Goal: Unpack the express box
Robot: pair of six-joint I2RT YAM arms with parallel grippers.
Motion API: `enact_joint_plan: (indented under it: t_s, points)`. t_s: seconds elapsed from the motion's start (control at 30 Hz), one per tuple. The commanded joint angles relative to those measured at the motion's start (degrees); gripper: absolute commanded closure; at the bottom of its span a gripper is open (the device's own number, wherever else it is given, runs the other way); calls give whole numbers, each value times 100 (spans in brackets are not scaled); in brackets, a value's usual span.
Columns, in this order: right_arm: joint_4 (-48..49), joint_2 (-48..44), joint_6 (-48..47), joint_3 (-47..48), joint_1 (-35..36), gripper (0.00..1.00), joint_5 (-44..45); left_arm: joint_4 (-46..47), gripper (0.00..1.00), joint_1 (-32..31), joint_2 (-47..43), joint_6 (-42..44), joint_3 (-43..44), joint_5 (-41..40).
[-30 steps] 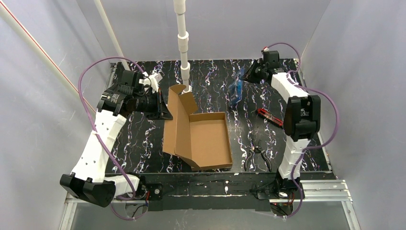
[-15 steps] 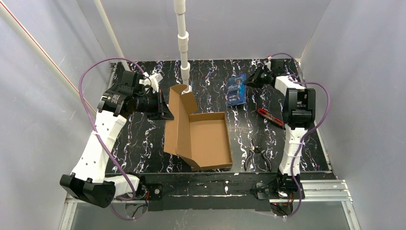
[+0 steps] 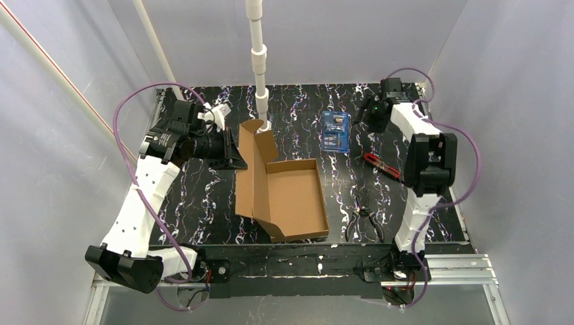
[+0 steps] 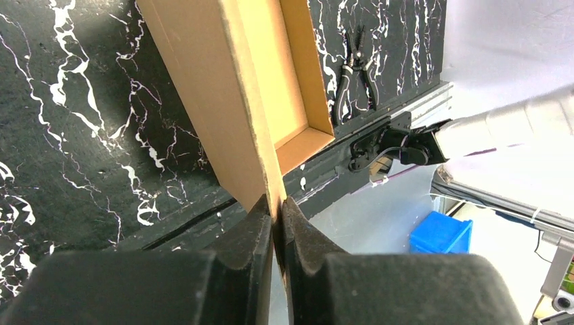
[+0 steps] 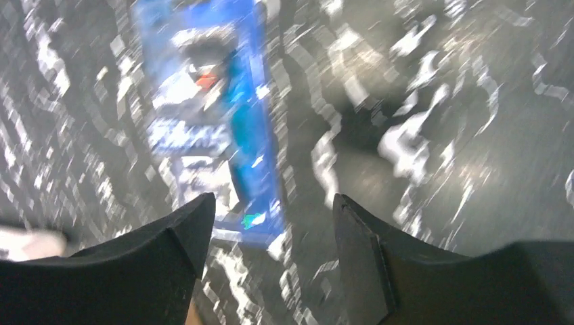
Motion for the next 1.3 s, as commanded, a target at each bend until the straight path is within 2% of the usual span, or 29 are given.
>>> enact_joint_plan:
  t_s: [0.0, 0.13, 0.2, 0.3, 0.47, 0.6, 0.73, 1.03, 1.27]
  points:
    - [17, -1716, -246, -834, 964, 26, 937, -242, 91, -15, -10, 72, -96, 129]
    - [369, -2726, -297, -1855, 1615, 24, 909, -238, 88, -14, -26, 10, -92, 104]
    - [710, -3219, -283, -2453, 1786, 23, 552, -222, 85, -15, -32, -15, -91, 112]
    - [827, -3789, -235, -3022, 1870, 23, 176, -219, 82, -14, 10, -45, -66, 143]
    - [673, -4429, -295, -3462, 1878, 21, 48, -96, 69, -18, 36, -142, 25, 345]
    - [510, -4637, -443, -3440, 1872, 21, 252, 372, 56, -22, -81, -425, -23, 822]
    - [433, -4618, -507, -3279, 1872, 19, 263, 955, 47, -150, -214, -815, -170, 1077]
    - [282, -4407, -311, -3467, 1881, 20, -793, 1650, 42, -637, -77, -1267, -420, 1109]
    - [177, -4710, -320, -3671, 1881, 19, -322, 2013, 39, -1221, 264, -1395, -449, 988]
